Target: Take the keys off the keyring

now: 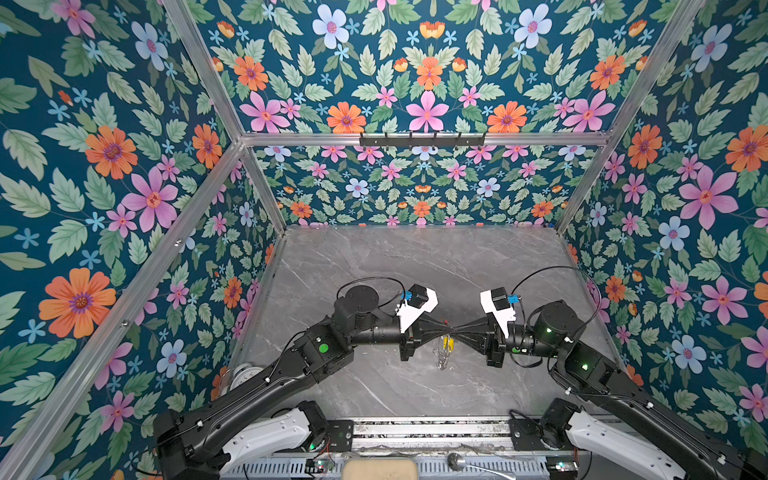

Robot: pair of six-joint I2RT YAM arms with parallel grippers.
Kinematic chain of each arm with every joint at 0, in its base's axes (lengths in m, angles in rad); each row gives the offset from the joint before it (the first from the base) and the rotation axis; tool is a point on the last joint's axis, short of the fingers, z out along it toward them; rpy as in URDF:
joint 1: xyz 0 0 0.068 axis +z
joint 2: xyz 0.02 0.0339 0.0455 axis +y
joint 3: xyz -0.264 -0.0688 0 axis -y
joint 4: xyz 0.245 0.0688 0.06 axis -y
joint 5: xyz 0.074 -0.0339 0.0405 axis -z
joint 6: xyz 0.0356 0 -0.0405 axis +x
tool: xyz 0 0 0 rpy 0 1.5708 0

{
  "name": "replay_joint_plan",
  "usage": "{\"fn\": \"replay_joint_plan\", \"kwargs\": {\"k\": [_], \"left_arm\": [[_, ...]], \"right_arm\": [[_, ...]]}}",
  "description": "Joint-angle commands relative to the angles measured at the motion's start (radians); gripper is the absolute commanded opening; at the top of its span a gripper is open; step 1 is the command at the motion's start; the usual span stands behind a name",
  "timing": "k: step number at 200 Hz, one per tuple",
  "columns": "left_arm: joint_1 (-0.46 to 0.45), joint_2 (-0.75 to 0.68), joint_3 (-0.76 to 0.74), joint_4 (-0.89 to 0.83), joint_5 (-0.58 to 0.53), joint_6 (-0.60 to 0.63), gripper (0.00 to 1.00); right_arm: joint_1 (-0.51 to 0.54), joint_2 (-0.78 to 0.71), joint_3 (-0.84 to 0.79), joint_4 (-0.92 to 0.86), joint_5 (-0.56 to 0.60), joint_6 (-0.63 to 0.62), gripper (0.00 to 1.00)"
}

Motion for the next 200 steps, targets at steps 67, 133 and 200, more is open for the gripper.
{"fn": "replay_joint_plan", "kwargs": {"k": [67,133,200], "left_arm": [[0.002,-0.13,-0.161,0.28,-0.05,-0.102,0.24],[0.003,-0.101,-0.187,0.389,-0.019,-0.11,0.31],[0.009,-0.066,-0.181,0.415,-0.014,-0.114,0.32]], "right_arm": [[0.001,-0.026,-0.027,0.166,0.041,0.057,0.0],[0.001,-0.026,-0.023,0.192,0.014,0.083,0.0],[0.001,-0.025,-0.029,0.209,0.001,0.098,0.0]]}}
